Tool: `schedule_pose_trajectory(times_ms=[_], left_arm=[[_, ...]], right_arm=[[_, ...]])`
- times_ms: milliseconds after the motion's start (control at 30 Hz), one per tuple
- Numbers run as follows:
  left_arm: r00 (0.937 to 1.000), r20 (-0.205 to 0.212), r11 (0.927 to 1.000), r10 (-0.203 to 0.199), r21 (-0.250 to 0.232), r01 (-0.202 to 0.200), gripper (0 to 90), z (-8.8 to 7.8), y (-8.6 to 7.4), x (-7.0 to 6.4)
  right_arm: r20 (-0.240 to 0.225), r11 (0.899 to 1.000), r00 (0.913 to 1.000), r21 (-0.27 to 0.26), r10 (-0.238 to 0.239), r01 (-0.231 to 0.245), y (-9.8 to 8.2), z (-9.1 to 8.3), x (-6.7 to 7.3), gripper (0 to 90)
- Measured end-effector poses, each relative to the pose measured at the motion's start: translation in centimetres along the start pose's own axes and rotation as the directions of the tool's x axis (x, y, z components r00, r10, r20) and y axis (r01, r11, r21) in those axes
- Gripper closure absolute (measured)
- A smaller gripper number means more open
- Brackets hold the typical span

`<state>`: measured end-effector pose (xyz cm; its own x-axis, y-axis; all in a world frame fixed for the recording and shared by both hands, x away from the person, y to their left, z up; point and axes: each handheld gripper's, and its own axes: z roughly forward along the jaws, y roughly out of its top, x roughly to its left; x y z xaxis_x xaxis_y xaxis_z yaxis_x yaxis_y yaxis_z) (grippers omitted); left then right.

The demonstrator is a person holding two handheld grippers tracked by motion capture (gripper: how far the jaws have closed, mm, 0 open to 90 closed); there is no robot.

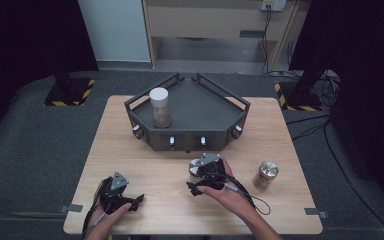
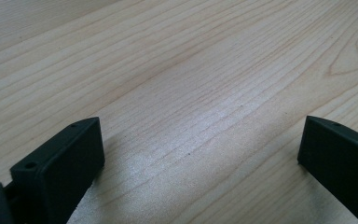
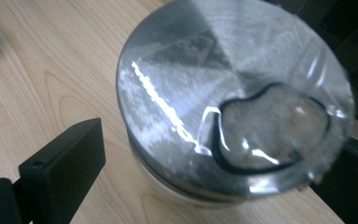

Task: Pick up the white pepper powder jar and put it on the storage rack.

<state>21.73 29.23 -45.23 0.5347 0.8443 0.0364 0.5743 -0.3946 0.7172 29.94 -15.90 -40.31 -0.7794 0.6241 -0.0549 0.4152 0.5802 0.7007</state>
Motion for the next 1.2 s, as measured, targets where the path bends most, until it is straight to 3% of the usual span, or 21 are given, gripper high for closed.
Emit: schedule_pose_trajectory(times_ms=[400, 1200], left_arm=[[1.0000, 0.000, 1.0000, 0.000, 0.000, 0.000, 0.0, 0.0, 0.0, 0.0], [1.0000, 0.000, 1.0000, 0.000, 0.000, 0.000, 0.0, 0.0, 0.0, 0.0]], right_arm=[[0.003, 1.000, 1.0000, 0.012, 0.008, -0.008, 0.6, 0.7, 0.6, 4.3], [0.012, 1.000, 0.9998, 0.021, -0.014, 0.014, 0.8, 1.0, 0.5, 22.1]])
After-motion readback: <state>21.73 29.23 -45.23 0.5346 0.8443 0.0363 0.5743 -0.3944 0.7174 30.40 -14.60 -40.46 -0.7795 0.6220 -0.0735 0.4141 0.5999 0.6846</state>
